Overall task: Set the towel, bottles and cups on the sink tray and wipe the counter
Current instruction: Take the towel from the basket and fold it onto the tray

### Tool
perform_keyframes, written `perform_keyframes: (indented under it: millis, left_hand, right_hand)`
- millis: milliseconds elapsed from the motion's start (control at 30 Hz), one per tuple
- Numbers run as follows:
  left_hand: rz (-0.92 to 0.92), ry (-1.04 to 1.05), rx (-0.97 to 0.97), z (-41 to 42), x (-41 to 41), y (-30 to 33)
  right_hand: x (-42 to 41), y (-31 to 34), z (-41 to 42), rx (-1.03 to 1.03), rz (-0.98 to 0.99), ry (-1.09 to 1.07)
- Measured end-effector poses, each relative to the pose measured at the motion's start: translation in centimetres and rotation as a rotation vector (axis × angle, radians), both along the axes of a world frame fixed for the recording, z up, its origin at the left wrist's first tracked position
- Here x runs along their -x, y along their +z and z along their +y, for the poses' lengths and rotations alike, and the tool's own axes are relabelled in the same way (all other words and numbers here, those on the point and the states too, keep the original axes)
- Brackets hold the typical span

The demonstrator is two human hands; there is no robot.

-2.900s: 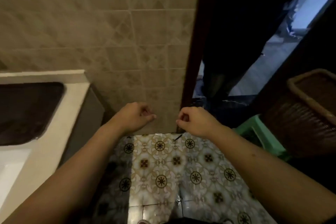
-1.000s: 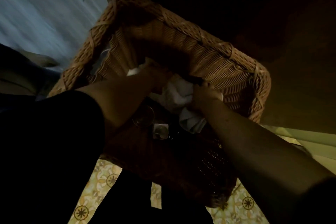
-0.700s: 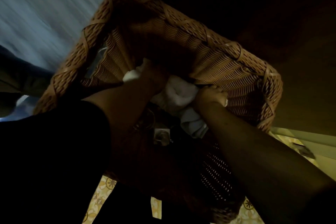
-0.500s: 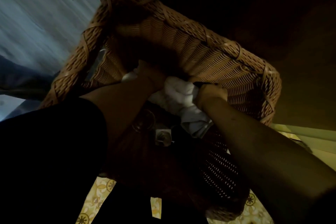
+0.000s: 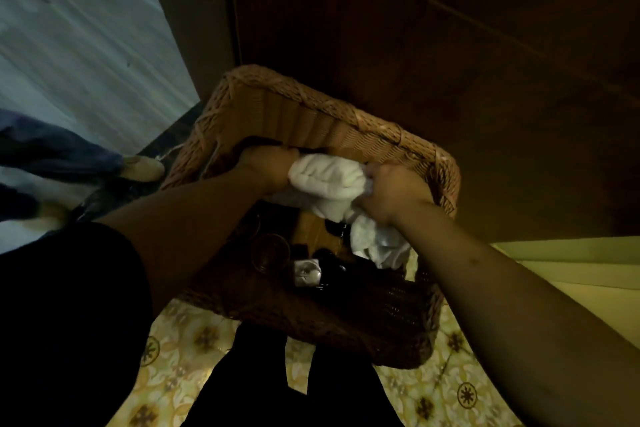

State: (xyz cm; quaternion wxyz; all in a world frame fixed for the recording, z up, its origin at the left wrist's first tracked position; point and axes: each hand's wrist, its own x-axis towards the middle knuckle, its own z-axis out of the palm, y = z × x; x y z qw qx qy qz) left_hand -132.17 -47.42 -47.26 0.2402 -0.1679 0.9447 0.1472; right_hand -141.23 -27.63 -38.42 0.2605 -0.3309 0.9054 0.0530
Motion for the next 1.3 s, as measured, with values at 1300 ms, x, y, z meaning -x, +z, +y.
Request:
perform_keyframes:
  millis: [1300]
  left_hand:
    - [0.572,0.866,0.451,24.7,-42.4,30.3]
  right_hand:
    - [-20.2,25.2,8.8,0.767,0.008,1.088]
